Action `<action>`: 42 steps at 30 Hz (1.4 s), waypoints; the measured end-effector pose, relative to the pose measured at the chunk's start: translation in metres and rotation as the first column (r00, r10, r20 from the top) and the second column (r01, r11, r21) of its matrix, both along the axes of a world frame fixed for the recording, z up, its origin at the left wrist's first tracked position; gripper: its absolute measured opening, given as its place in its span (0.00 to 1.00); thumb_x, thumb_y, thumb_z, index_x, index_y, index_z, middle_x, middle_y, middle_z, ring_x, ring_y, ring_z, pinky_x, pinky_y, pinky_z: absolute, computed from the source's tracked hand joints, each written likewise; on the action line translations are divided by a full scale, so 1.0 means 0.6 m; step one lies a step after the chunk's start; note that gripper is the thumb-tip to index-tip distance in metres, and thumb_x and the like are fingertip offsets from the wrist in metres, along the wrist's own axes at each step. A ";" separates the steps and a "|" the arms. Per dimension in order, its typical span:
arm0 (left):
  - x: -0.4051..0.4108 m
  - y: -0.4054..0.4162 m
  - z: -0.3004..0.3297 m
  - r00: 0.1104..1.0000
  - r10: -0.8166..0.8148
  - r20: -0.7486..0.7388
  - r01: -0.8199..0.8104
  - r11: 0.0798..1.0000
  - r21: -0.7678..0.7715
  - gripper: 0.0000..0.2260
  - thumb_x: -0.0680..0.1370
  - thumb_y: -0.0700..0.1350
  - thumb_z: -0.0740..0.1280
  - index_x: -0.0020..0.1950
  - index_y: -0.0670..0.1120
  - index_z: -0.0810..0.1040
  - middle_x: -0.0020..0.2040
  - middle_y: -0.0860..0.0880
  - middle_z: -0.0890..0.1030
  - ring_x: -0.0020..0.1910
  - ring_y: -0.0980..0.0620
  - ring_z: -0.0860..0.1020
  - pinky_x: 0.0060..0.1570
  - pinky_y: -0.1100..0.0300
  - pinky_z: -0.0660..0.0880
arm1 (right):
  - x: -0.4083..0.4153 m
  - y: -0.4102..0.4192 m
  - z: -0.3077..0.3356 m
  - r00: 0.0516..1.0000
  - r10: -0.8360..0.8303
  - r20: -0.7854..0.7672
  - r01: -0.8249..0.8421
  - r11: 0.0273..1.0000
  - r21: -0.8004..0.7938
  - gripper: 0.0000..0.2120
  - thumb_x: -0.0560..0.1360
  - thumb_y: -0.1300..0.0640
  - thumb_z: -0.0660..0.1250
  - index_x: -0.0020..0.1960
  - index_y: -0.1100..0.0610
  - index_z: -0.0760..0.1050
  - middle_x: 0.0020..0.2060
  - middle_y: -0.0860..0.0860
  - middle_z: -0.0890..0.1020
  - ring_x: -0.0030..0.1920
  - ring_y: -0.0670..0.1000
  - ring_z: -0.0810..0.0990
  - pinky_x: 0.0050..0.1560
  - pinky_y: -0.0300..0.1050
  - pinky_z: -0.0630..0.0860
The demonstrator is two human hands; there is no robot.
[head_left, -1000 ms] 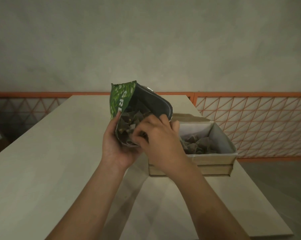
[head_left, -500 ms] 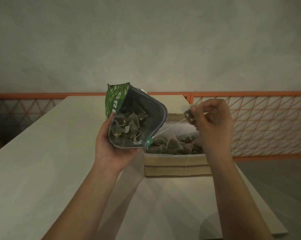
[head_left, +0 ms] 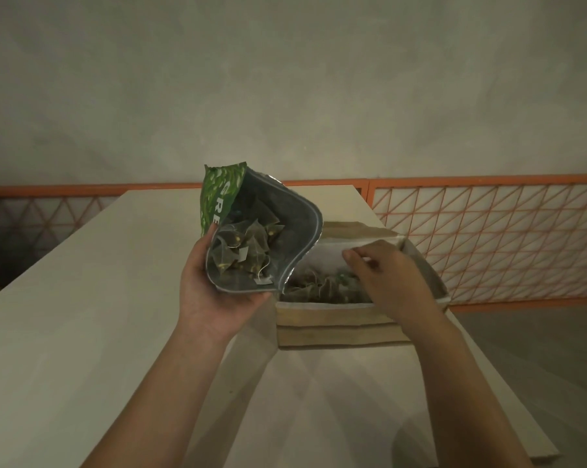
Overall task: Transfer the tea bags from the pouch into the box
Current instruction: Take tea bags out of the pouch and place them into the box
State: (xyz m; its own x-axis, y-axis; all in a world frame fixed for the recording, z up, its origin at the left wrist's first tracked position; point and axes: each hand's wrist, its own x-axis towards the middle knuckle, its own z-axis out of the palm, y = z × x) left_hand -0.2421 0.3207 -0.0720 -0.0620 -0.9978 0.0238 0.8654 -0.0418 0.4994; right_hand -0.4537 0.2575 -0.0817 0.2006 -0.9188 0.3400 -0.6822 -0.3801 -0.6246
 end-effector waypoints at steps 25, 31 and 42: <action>0.026 -0.002 -0.007 0.994 0.092 0.061 -0.097 0.991 0.088 0.18 0.74 0.56 0.64 0.49 0.46 0.88 0.52 0.45 0.85 0.46 0.47 0.85 0.46 0.56 0.81 | 0.212 0.050 0.084 0.887 0.058 -0.458 -0.172 0.963 -0.209 0.22 0.75 0.41 0.65 0.62 0.54 0.76 0.60 0.54 0.76 0.61 0.55 0.72 0.60 0.50 0.68; 0.038 -0.003 -0.004 0.992 0.086 0.093 -0.094 0.992 0.089 0.20 0.69 0.55 0.69 0.54 0.45 0.87 0.58 0.44 0.84 0.52 0.45 0.84 0.57 0.55 0.76 | 0.216 0.048 0.080 0.826 0.110 -0.552 -0.219 0.966 -0.135 0.18 0.76 0.42 0.63 0.59 0.51 0.79 0.59 0.53 0.75 0.62 0.55 0.68 0.64 0.51 0.64; 0.029 -0.008 -0.015 0.992 0.099 0.084 -0.106 0.990 0.088 0.22 0.80 0.58 0.60 0.46 0.44 0.88 0.50 0.43 0.85 0.43 0.44 0.86 0.46 0.54 0.81 | 0.155 0.065 0.103 0.918 0.294 -0.265 -0.298 0.954 0.027 0.06 0.74 0.58 0.71 0.49 0.52 0.76 0.44 0.48 0.81 0.46 0.50 0.80 0.48 0.46 0.78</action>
State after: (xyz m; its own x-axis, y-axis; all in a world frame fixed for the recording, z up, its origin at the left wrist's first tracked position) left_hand -0.2247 0.3157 -0.0810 0.0428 -0.9966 -0.0697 0.8251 -0.0041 0.5650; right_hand -0.3605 0.2965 -0.0197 0.5467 -0.7991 0.2501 -0.6762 -0.5975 -0.4311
